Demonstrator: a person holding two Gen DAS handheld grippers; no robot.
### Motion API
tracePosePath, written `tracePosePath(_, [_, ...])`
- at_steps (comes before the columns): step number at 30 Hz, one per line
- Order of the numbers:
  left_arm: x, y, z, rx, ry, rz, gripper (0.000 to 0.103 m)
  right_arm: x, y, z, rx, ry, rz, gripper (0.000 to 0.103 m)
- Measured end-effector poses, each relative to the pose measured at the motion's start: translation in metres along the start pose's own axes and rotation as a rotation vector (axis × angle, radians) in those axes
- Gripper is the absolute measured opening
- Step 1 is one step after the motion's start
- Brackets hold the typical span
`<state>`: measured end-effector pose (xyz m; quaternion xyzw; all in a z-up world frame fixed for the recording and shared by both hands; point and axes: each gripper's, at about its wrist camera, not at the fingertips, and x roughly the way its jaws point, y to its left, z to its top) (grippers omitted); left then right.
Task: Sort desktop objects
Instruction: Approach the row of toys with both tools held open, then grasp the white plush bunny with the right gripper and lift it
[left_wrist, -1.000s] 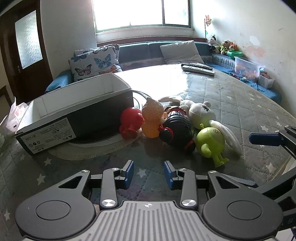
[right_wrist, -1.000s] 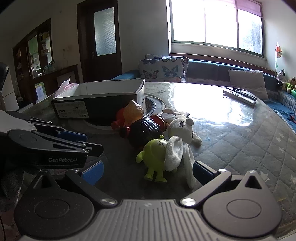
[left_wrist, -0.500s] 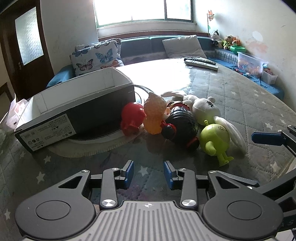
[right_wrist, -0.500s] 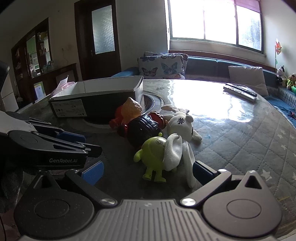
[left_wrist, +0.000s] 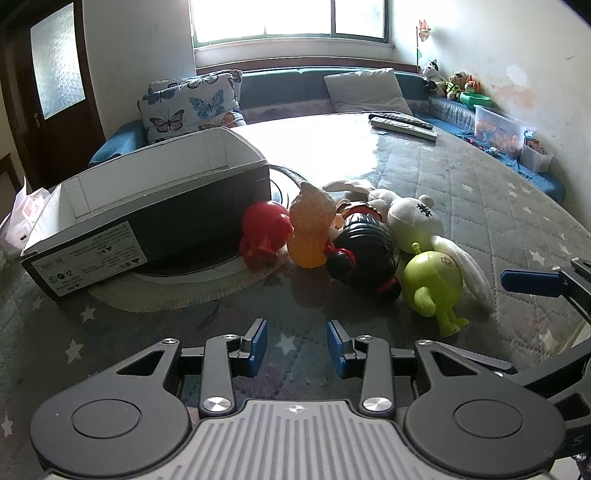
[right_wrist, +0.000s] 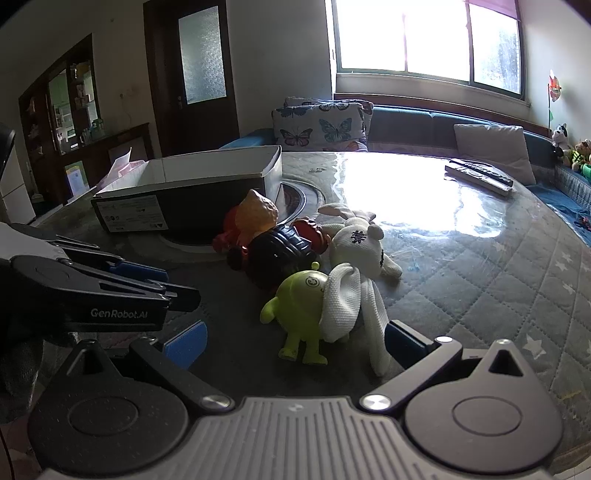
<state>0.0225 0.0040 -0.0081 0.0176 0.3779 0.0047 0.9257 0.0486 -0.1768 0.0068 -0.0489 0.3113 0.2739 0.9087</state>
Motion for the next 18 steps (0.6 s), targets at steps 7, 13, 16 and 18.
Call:
tracePosePath(7, [0.003, 0.002, 0.009, -0.007, 0.0, -0.012, 0.039, 0.003, -0.005, 0.007, 0.016, -0.004, -0.001, 0.103])
tracePosePath(13, [0.005, 0.003, 0.02, -0.008, -0.005, -0.026, 0.039, 0.006, -0.011, 0.016, 0.036, -0.009, 0.001, 0.102])
tracePosePath(16, [0.004, 0.002, 0.029, -0.008, -0.015, -0.04, 0.039, 0.009, -0.019, 0.023, 0.066, -0.008, 0.008, 0.099])
tracePosePath(18, [0.003, 0.002, 0.037, -0.012, -0.023, -0.058, 0.039, 0.011, -0.024, 0.029, 0.083, -0.012, 0.012, 0.098])
